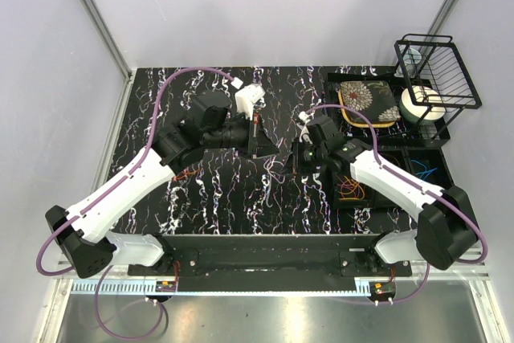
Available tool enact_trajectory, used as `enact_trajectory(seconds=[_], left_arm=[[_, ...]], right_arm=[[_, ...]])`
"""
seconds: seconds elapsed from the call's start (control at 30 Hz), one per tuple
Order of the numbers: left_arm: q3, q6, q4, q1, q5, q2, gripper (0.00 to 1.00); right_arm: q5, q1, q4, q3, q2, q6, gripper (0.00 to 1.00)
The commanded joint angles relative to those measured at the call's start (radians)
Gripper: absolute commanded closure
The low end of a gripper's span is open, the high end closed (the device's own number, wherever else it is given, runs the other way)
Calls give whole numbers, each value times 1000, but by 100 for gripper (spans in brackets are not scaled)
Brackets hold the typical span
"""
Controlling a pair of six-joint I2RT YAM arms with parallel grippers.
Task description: Untangle the cables
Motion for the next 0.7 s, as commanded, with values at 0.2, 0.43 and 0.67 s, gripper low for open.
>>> enact_trajectory(seconds=[0.2,0.43,0.67], left_arm=[[26,2,40,12,-16,-9,100],[-89,9,0,26,-167,-69,4],[-244,-15,-5,27,-284,-151,9]], right_arm=[[-17,9,79,28,-26,46,100],[38,8,-50,136,-170,40,100],[14,8,-130,216,-230,45,100]])
